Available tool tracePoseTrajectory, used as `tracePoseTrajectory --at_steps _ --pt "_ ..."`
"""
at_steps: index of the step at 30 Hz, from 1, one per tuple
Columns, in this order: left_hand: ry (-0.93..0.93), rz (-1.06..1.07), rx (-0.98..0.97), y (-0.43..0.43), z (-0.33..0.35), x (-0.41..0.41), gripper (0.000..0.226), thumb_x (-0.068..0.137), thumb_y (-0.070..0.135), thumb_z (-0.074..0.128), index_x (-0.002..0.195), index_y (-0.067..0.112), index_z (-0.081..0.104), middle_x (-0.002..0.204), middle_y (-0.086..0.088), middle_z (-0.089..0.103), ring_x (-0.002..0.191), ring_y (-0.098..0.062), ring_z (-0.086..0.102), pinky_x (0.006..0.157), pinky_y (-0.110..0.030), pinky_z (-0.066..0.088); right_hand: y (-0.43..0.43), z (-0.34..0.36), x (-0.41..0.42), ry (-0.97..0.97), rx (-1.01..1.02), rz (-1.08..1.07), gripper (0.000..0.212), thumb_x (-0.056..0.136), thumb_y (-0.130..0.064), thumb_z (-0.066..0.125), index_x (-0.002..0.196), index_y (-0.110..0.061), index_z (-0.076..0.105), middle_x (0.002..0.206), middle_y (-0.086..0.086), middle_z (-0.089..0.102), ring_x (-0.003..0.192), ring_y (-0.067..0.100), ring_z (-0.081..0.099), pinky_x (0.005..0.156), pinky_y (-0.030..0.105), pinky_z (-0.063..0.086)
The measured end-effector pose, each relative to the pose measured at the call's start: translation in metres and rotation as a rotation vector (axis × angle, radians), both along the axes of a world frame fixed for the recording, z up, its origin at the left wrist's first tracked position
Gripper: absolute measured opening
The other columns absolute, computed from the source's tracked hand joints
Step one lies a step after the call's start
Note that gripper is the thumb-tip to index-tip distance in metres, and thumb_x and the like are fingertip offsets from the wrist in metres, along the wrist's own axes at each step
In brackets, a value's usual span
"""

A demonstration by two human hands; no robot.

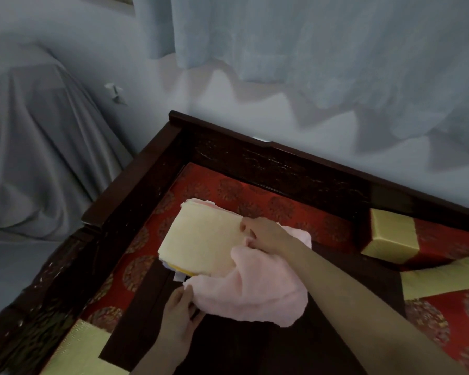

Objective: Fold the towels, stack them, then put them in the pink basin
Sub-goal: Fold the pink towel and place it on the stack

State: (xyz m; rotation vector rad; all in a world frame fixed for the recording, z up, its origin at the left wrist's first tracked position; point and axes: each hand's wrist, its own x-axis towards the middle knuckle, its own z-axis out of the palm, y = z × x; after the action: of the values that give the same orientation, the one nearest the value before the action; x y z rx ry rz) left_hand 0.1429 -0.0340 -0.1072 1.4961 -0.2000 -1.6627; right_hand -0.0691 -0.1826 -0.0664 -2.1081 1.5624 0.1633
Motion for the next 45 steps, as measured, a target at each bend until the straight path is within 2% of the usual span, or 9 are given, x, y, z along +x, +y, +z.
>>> tracePoseTrajectory --at_steps 6,14,19,27,32,37,40,42,45 --pt "-0.424 0.029 -0.241 -0.006 0.028 0.003 0.018 0.099 0.023 0.044 0.104 0.009 0.053 0.102 -0.010 0.061 0.100 -0.028 0.059 0.078 -0.034 0.049 0.000 0.040 -0.053 -0.060 -0.119 -0.031 0.037 0.087 -0.018 0.059 0.124 -0.018 0.062 0.120 0.010 0.063 0.113 0.027 0.055 0.100 0.034 0.038" --pt "-0.996 -0.123 -0.936 -0.084 0.156 -0.054 0.010 0.101 0.016 0.036 0.104 0.012 0.045 0.074 0.007 0.046 0.066 0.002 0.052 0.056 -0.010 0.037 0.052 0.131 -0.205 -0.074 -0.385 -0.426 0.023 0.090 -0.018 0.061 0.106 -0.003 0.068 0.094 0.014 0.065 0.089 0.029 0.060 0.073 0.028 0.038" --pt "-1.109 -0.349 -1.160 -0.152 0.212 -0.125 0.023 0.100 0.023 0.037 0.107 0.003 0.047 0.080 -0.011 0.055 0.075 -0.026 0.051 0.064 -0.031 0.032 0.105 0.176 -0.279 -0.183 -0.635 -0.646 0.026 0.088 -0.033 0.053 0.076 -0.010 0.053 0.063 -0.005 0.044 0.070 0.024 0.047 0.059 0.030 0.029" --pt "-0.818 -0.472 -1.259 -0.162 0.253 -0.211 0.011 0.094 0.034 0.040 0.087 0.029 0.045 0.083 -0.010 0.057 0.079 -0.021 0.055 0.084 -0.053 0.051 0.168 0.211 -0.341 -0.283 -0.949 -0.923 0.035 0.088 -0.034 0.049 0.092 -0.002 0.061 0.085 0.010 0.059 0.080 0.023 0.051 0.068 0.029 0.033" --pt "-0.737 -0.705 -1.222 -0.127 0.218 -0.217 0.012 0.092 0.038 0.040 0.085 0.030 0.045 0.079 -0.013 0.051 0.075 -0.019 0.050 0.081 -0.054 0.049 0.231 0.198 -0.346 -0.777 -0.554 -0.917 0.012 0.096 -0.016 0.052 0.091 -0.008 0.060 0.083 -0.002 0.059 0.068 0.002 0.057 0.065 0.017 0.047" --pt "-0.927 -1.304 -1.073 -0.058 0.126 -0.188 0.017 0.099 0.024 0.043 0.083 0.029 0.047 0.071 -0.003 0.057 0.063 -0.006 0.055 0.069 -0.039 0.043 0.292 0.101 -0.349 -0.453 0.043 -0.722 0.017 0.095 -0.027 0.056 0.100 -0.015 0.066 0.095 -0.006 0.067 0.087 0.004 0.063 0.077 0.018 0.048" --pt "-0.800 -1.499 -0.772 -0.014 0.077 -0.168 0.025 0.099 0.025 0.043 0.082 0.037 0.057 0.090 0.002 0.064 0.090 -0.016 0.062 0.090 -0.035 0.045 0.329 0.038 -0.328 -0.433 0.145 -0.706 0.014 0.096 -0.025 0.054 0.083 -0.023 0.059 0.081 -0.008 0.056 0.069 -0.007 0.052 0.070 0.018 0.041" --pt "-0.899 -1.677 -0.739 0.005 0.048 -0.154 0.014 0.096 0.042 0.045 0.089 0.041 0.057 0.107 0.007 0.063 0.105 -0.015 0.058 0.097 -0.029 0.040 0.355 0.000 -0.311 -0.454 0.208 -0.752 0.018 0.096 -0.025 0.054 0.079 -0.030 0.055 0.078 -0.012 0.053 0.067 -0.010 0.050 0.068 0.017 0.039" --pt "-0.938 -1.725 -0.712 0.014 0.000 -0.126 0.062 0.072 0.085 0.030 0.099 0.039 0.062 0.109 0.013 0.064 0.104 -0.004 0.057 0.101 -0.033 0.041 0.389 -0.042 -0.292 -0.478 0.277 -0.822 0.019 0.093 -0.033 0.058 0.075 -0.039 0.058 0.077 -0.014 0.059 0.070 -0.009 0.052 0.068 0.018 0.040"
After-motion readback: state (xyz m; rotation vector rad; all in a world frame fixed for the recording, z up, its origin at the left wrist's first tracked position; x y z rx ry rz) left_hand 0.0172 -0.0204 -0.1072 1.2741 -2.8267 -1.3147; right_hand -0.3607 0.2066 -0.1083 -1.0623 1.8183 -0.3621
